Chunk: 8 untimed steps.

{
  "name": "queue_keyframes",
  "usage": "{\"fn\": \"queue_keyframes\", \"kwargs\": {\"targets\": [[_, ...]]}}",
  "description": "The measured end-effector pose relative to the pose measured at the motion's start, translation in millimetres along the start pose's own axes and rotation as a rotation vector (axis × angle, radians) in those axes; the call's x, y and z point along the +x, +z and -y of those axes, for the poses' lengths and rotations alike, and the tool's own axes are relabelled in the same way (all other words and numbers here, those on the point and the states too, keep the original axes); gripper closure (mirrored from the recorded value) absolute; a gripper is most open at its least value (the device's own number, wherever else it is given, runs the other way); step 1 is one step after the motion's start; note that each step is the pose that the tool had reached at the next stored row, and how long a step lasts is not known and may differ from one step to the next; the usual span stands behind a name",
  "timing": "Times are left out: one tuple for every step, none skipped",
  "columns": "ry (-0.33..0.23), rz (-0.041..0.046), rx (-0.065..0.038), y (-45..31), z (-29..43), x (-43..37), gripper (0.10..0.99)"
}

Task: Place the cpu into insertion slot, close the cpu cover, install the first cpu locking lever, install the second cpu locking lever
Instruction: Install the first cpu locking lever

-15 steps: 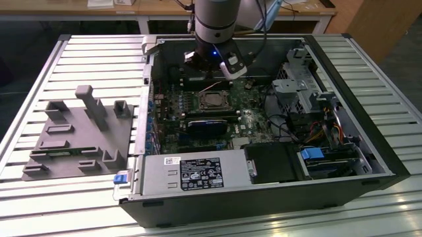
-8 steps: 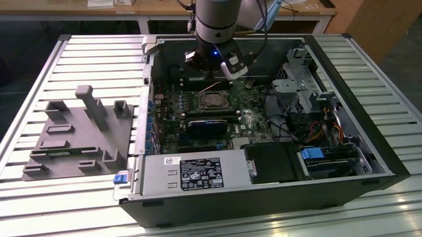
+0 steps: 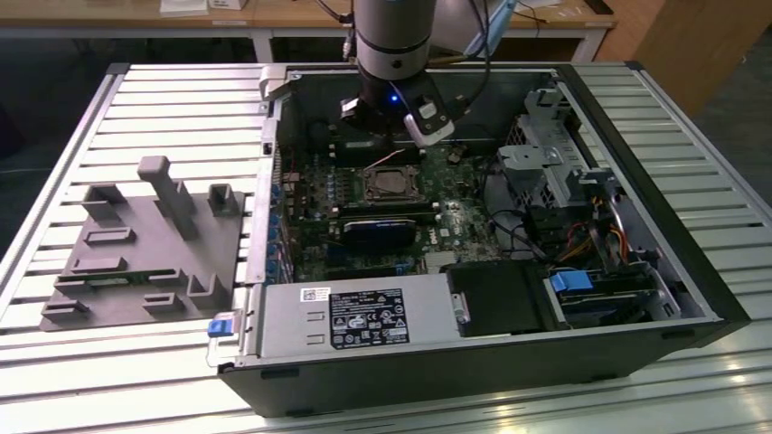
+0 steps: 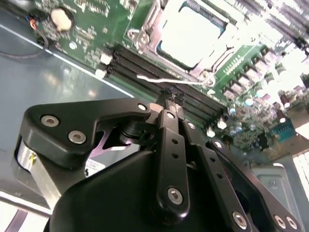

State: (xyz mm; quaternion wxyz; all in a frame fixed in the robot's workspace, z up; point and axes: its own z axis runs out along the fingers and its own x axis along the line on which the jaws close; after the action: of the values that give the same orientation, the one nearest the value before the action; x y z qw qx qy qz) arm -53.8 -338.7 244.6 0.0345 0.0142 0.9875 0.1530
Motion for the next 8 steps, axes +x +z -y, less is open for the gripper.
{"fn": "queue_keyframes", "kwargs": {"targets": [[0.000, 0.0056, 0.005, 0.5, 0.1, 0.2, 0.984], [0.000, 0.0104, 0.011, 0.8, 0.3, 0.2, 0.984], [0.000, 0.0152, 0.017, 1.2, 0.4, 0.3, 0.984], [0.000, 0.0194, 0.022, 1.9, 0.6, 0.4, 0.984], [0.000, 0.0230, 0.026, 2.5, 0.8, 0.4, 0.984], [0.000, 0.0254, 0.029, 3.1, 1.0, 0.5, 0.984], [0.000, 0.0274, 0.032, 3.7, 1.2, 0.5, 0.984], [0.000, 0.0294, 0.035, 4.4, 1.4, 0.5, 0.984]]}}
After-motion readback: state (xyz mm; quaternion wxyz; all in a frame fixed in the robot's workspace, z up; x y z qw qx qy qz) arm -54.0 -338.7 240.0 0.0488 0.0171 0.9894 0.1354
